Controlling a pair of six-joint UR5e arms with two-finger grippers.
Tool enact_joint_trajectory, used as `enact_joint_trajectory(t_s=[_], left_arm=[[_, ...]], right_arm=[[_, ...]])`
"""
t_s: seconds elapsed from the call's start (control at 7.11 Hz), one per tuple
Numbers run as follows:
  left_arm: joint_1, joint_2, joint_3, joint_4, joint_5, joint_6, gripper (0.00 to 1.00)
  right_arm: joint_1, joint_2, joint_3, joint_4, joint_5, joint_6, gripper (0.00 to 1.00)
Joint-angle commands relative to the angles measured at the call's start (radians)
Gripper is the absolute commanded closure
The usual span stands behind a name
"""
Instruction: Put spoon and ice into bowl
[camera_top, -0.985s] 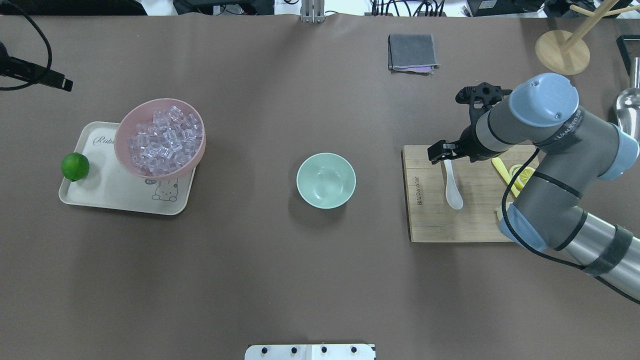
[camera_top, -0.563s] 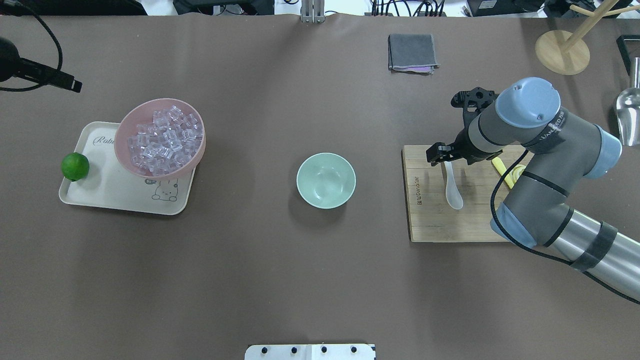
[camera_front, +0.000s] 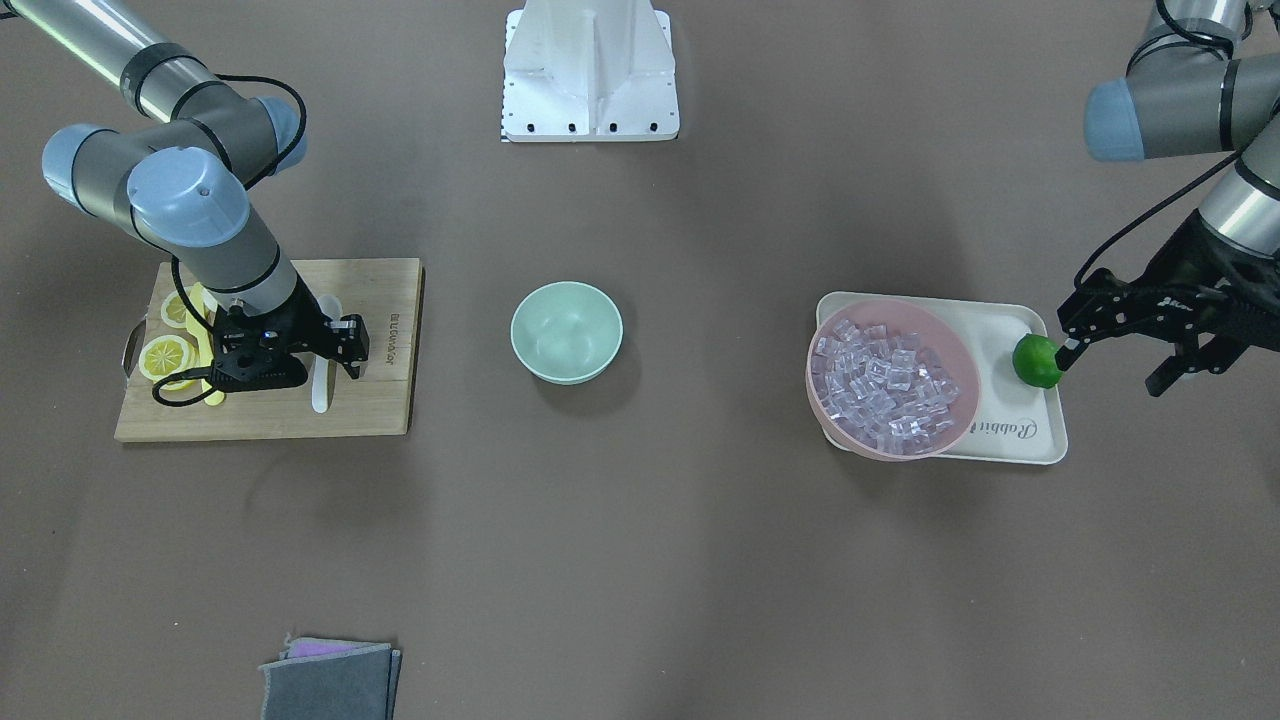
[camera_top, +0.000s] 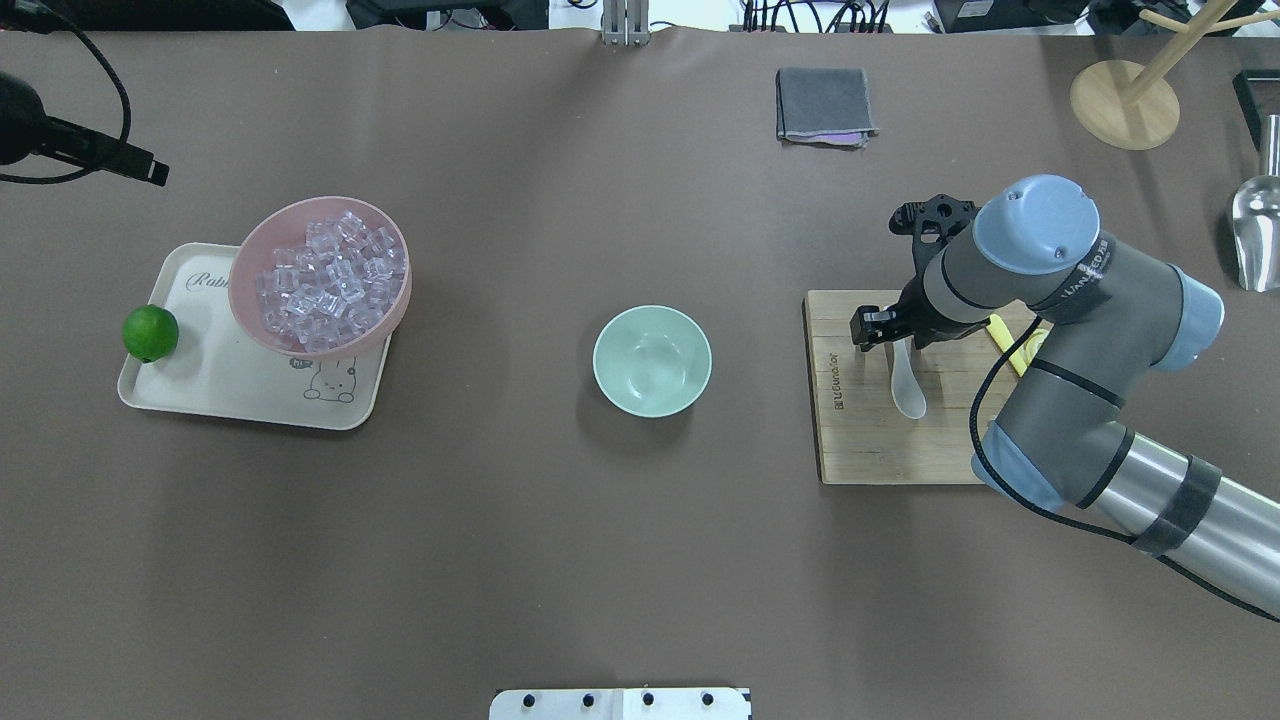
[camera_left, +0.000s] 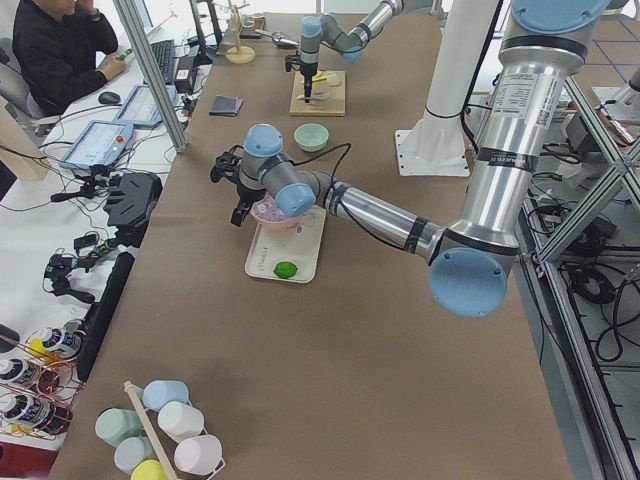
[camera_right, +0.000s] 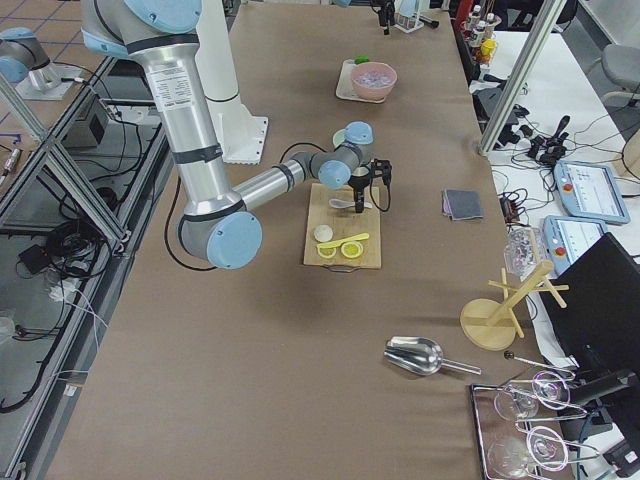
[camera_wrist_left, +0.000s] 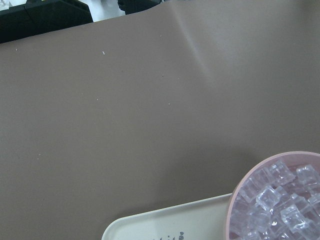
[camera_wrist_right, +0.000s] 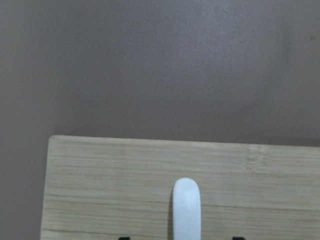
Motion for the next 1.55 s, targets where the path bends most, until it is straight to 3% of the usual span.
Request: enact_joint_trajectory(t_s=[0.0, 0.14, 0.28, 0.56, 1.13, 1.27, 1.41], left_arm=[[0.001, -0.01, 0.006, 0.0, 0.0, 0.001, 0.03], [0.001, -0.017, 0.011, 0.0, 0.0, 0.001, 0.03], [0.002, -0.019, 0.013, 0.0, -0.001, 0.003, 0.03], [0.002, -0.02, 0.013, -0.001, -0.001, 0.007, 0.03], [0.014, -0.025, -0.004, -0.007, -0.001, -0.058, 0.03], [0.072, -0.025, -0.004, -0.055, 0.028, -0.141, 0.03], [0.144, -0.034, -0.006, -0.073, 0.114, -0.175, 0.03]], right_arm=[[-0.005, -0.005, 0.003, 0.0, 0.002, 0.0, 0.5], [0.004, -0.008, 0.014, -0.002, 0.01, -0.001, 0.75], [0.021, -0.007, 0.02, -0.003, 0.037, -0.001, 0.87], [0.032, -0.007, 0.022, -0.005, 0.044, -0.001, 1.0], [0.09, 0.007, 0.066, -0.014, 0.12, 0.0, 1.0], [0.092, 0.027, 0.066, -0.028, 0.12, 0.002, 1.0], [0.093, 0.059, 0.066, -0.067, 0.12, 0.002, 1.0]])
